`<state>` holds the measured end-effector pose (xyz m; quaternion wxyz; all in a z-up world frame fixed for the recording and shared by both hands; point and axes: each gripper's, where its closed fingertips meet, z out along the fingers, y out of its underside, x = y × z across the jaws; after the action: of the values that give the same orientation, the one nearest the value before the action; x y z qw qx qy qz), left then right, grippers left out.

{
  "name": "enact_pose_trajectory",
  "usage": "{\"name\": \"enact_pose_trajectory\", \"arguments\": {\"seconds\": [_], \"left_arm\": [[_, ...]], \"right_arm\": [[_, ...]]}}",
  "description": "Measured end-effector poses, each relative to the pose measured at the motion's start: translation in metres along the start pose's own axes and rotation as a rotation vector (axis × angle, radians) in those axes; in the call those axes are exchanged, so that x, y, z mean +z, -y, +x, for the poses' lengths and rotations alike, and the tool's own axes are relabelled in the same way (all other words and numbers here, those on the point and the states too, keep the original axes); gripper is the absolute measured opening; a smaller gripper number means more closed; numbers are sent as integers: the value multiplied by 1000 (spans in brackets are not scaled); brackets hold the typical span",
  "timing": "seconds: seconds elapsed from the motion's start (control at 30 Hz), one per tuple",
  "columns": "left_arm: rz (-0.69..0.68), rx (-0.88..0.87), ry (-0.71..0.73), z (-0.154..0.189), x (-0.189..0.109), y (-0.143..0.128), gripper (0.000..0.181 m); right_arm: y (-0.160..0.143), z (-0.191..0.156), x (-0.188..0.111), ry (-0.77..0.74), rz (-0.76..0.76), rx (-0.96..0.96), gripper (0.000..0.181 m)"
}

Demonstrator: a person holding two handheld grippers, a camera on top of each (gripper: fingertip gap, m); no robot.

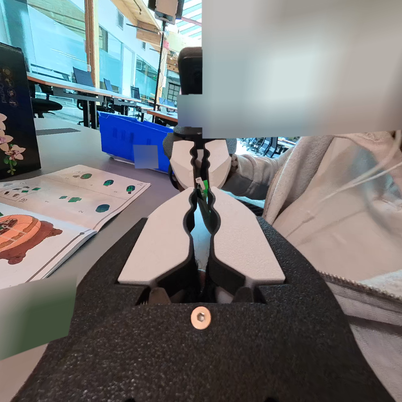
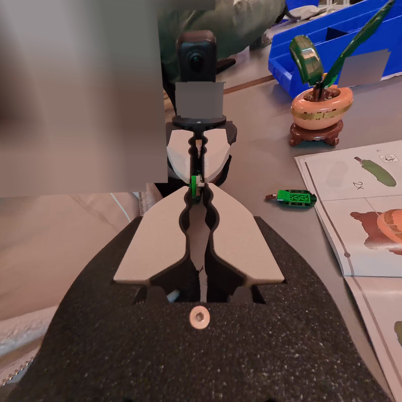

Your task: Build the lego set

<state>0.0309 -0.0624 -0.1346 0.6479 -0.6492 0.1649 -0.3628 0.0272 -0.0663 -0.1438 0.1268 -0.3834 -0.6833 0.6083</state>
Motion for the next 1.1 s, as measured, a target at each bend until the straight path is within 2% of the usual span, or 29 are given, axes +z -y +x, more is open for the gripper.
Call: {"name": "enact_pose_trajectory", "arguments": {"seconds": [0.3, 0.53, 0.67, 0.77, 0.87, 0.97, 1.1], "left_arm": [[-50, 45, 8, -7, -3, 13, 9], [-43, 22, 39, -7, -4, 15, 33], [-72, 65, 35, -2, 3, 10, 34], [-40, 54, 55, -6, 4, 12, 34], [49, -54, 87, -20, 0, 21, 38], [136, -177, 71, -28, 0, 28, 33], [163, -231, 43, -31, 6, 26, 30]], "right_arm": [[15, 6, 2, -7, 135, -46, 9], [28, -3, 1, -36, 218, -98, 9], [32, -5, 0, -49, 258, -83, 9], [39, 2, -5, -88, 324, -19, 9], [48, 14, -12, -98, 446, 141, 8], [45, 22, -13, -85, 516, 261, 8], [39, 26, -11, -78, 556, 303, 9]]}}
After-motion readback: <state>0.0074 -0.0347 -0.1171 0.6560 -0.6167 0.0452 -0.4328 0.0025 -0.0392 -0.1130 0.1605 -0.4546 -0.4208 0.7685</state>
